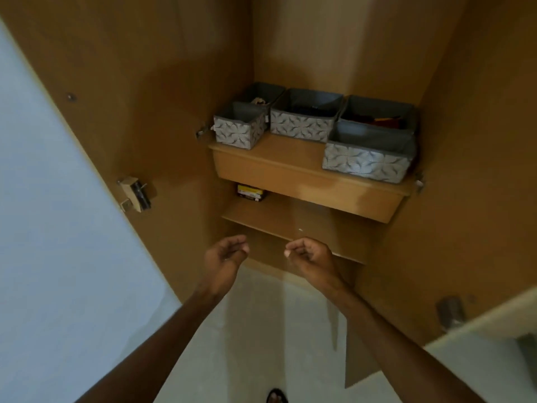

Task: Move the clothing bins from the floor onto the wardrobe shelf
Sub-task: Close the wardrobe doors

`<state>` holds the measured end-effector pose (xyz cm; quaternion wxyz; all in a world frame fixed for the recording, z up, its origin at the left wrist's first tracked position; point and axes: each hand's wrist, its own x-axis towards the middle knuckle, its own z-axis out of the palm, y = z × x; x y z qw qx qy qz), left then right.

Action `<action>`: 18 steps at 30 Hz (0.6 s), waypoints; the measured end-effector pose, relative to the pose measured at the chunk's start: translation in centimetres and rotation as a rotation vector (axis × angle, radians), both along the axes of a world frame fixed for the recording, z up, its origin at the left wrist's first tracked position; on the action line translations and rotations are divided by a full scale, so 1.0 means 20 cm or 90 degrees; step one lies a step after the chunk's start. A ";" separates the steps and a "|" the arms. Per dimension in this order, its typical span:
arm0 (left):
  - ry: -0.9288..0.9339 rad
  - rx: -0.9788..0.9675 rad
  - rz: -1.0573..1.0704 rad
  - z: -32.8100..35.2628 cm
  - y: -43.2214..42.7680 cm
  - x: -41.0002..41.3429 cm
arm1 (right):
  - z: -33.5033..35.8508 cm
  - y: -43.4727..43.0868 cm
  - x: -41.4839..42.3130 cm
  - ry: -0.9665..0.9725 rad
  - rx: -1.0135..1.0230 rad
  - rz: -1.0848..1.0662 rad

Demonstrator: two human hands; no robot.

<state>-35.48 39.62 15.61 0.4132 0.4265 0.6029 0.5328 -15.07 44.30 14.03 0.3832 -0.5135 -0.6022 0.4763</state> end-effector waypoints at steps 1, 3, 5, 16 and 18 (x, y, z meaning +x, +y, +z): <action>-0.001 0.008 -0.014 0.02 -0.04 0.05 | 0.02 -0.07 0.05 0.001 0.005 -0.019; -0.008 0.014 -0.057 0.04 -0.14 0.17 | 0.05 -0.22 0.18 0.004 0.003 -0.064; -0.006 0.019 -0.099 0.03 -0.22 0.30 | 0.07 -0.39 0.32 0.004 -0.002 -0.098; 0.102 0.072 -0.285 0.23 -0.51 1.29 | 0.28 -0.93 1.35 -0.097 0.099 -0.300; 0.128 0.101 -0.291 0.32 -0.50 1.46 | 0.34 -0.90 1.48 -0.100 0.116 -0.318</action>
